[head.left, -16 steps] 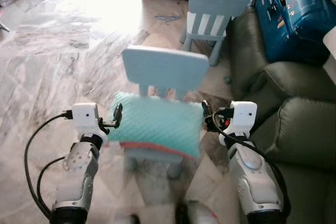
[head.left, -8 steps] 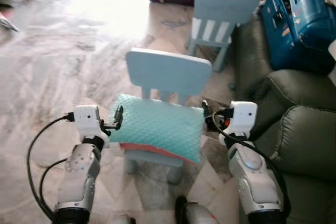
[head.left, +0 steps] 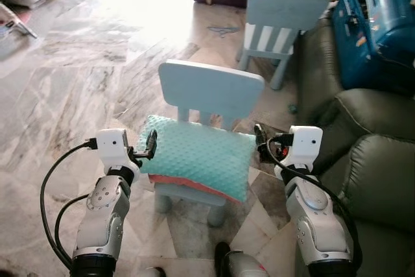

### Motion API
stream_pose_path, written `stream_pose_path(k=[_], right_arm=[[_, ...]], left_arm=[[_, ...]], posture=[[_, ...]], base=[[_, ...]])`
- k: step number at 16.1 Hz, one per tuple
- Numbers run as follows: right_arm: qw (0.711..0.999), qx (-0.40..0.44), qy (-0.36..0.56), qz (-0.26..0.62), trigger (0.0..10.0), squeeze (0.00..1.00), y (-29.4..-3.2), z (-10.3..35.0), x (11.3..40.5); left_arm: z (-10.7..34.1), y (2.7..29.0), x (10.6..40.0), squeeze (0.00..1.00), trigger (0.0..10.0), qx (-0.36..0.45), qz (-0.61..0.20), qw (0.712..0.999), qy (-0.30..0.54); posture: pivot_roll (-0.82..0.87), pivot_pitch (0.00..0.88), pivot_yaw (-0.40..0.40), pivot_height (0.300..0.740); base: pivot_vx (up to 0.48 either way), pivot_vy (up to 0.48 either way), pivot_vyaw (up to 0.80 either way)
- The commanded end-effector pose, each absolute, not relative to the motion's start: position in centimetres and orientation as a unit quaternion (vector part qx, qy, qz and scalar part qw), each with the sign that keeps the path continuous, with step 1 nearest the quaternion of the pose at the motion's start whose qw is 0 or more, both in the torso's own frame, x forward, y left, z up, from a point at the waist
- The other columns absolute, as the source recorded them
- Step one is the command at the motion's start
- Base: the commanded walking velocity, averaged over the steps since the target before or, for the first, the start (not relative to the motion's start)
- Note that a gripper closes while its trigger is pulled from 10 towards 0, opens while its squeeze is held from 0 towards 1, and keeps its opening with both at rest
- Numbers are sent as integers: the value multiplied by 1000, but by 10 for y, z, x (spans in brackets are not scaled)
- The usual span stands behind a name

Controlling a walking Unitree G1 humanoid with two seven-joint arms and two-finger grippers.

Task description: Move the pillow to the sofa

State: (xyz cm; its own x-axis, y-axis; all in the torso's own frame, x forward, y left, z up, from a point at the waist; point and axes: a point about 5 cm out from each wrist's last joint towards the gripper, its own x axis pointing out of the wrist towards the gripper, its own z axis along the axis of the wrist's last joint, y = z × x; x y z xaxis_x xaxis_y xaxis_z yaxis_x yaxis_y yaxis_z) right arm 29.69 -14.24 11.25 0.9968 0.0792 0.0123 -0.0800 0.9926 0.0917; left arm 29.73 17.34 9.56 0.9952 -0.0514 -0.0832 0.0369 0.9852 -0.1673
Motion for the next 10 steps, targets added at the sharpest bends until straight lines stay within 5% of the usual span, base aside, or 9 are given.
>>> stream_pose_path(k=[1, 3, 8, 10], right_arm=[[998, 46, 0, 32, 10000, 0, -145, 110, 296], [998, 46, 0, 33, 10000, 0, -145, 110, 296], [998, 46, 0, 33, 10000, 0, -145, 110, 296], [998, 46, 0, 32, 10000, 0, -145, 110, 296]], left_arm=[[93, 174, 297, 0, 10000, -80, -20, 995, 55], [92, 175, 296, 0, 10000, -84, -19, 995, 57], [91, 174, 296, 0, 10000, -83, -20, 994, 61], [91, 173, 297, 0, 10000, -77, -23, 995, 61]], posture=[[-72, 206, -29, 740], [-71, 206, -29, 740], [-72, 207, -30, 740], [-73, 206, -30, 740]], base=[[0, 0, 0], [0, 0, 0], [0, 457, 0], [0, 0, 0]])
